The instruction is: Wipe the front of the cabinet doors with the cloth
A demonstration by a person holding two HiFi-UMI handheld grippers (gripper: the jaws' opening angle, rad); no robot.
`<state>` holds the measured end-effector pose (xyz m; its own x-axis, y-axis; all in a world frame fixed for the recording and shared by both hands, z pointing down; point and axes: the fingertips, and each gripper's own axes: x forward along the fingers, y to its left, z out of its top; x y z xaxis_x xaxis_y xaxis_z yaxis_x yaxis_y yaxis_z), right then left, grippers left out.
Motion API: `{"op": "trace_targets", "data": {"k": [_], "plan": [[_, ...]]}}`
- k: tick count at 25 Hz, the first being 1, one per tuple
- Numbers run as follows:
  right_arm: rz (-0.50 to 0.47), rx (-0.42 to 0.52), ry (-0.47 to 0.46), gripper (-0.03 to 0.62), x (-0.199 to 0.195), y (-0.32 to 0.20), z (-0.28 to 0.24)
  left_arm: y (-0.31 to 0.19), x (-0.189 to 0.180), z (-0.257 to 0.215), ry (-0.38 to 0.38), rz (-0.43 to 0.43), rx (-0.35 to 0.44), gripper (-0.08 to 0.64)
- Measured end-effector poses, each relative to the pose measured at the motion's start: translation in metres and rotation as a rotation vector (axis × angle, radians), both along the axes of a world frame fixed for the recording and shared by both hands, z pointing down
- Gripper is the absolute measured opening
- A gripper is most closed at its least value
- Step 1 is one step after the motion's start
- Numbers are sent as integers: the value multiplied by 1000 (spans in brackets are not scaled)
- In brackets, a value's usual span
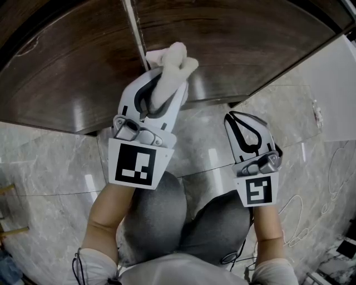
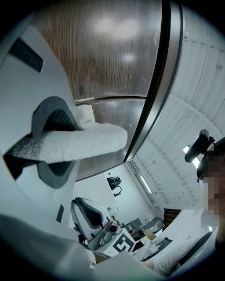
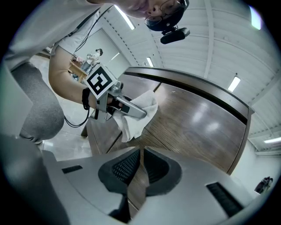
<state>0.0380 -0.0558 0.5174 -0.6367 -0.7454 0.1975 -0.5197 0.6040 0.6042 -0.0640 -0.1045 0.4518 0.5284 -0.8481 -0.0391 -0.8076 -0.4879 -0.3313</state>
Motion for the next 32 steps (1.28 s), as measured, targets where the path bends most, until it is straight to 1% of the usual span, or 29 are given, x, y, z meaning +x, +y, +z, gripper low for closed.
{"op": "trace_targets", "data": {"k": [6, 11, 15, 19, 22, 27, 32], "plan": [[7, 9, -1, 51, 15, 1, -1, -7, 24, -2, 2, 27, 0, 104], [30, 5, -13, 51, 36, 4, 3, -13, 47, -4, -6, 46, 8, 104], [54, 6, -21, 51, 58, 5, 6, -19, 74, -5, -8, 67, 9, 104], [83, 5, -37, 51, 81, 6, 8, -28, 102, -5, 8, 93, -4, 104], [94, 8, -32, 51, 97, 8, 12, -32, 121, -4, 15, 100, -7, 106], [105, 21, -35, 51, 118, 12, 15, -38, 149, -4, -3, 113, -2, 104], [120, 15, -46, 51, 139, 13, 21, -45, 174, -1, -18, 124, 2, 104]]}}
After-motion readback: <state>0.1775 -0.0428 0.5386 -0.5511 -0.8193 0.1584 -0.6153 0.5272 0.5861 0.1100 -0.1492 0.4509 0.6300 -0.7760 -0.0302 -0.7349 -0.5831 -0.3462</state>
